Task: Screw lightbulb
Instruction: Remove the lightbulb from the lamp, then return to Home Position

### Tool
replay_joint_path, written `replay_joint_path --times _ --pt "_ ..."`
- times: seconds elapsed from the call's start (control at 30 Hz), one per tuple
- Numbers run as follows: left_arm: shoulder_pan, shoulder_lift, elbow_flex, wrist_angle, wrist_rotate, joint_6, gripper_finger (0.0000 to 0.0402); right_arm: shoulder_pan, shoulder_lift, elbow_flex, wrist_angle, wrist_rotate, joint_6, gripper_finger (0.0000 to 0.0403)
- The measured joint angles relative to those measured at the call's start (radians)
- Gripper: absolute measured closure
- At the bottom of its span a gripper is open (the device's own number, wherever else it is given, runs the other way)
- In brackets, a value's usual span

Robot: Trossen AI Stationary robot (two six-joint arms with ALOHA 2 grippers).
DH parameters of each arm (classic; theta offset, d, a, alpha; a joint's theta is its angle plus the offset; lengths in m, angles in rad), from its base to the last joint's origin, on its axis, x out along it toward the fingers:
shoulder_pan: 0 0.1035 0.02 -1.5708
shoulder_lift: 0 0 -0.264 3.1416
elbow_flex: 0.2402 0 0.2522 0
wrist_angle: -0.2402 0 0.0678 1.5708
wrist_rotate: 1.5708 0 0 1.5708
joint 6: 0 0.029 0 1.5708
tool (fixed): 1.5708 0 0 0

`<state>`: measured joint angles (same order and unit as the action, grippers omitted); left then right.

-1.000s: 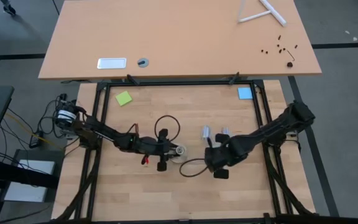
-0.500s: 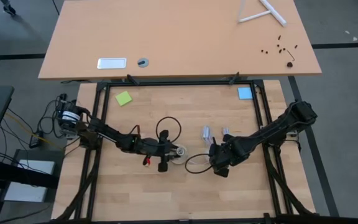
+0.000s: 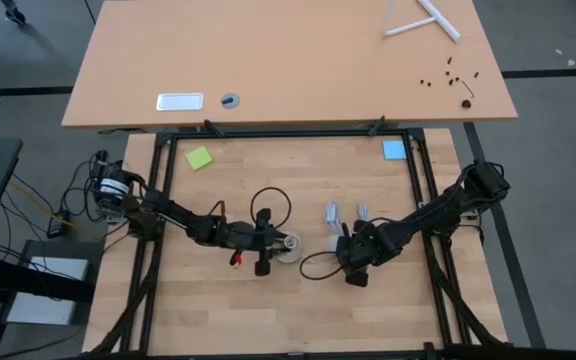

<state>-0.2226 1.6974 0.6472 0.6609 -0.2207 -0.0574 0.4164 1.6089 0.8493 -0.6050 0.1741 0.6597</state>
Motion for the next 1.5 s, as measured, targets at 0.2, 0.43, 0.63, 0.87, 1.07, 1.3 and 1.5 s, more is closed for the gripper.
replay_joint_path --times 0.2,0.43,0.63,0.87,1.07,1.3,1.5 --pt "0.000 0.005 0.000 0.003 -0.017 0.000 0.0252 0.000 0.000 0.003 0.035 0.015 0.000 0.0239" --pt "0.006 0.056 0.000 0.081 -0.017 0.000 0.0252 -0.011 -0.018 0.081 -0.008 0.049 -0.060 0.0304" --pt "0.018 0.077 0.000 0.097 -0.017 0.000 0.0252 -0.100 -0.064 0.142 -0.106 0.235 -0.128 0.0313" --pt "0.033 0.077 0.000 0.100 -0.016 0.002 0.0252 -0.353 -0.074 0.146 -0.069 0.362 -0.261 0.0361" --pt "0.044 0.077 0.000 0.105 -0.013 0.017 0.0252 -0.541 -0.074 0.144 0.160 0.276 -0.459 0.0392" --pt "0.053 0.128 0.001 0.145 -0.014 0.020 0.0251 -0.616 -0.074 0.144 0.245 0.166 -0.529 0.0391" --pt "0.053 0.213 0.002 0.268 -0.009 -0.004 0.0247 -0.602 -0.074 0.144 0.264 0.164 -0.559 0.0393"
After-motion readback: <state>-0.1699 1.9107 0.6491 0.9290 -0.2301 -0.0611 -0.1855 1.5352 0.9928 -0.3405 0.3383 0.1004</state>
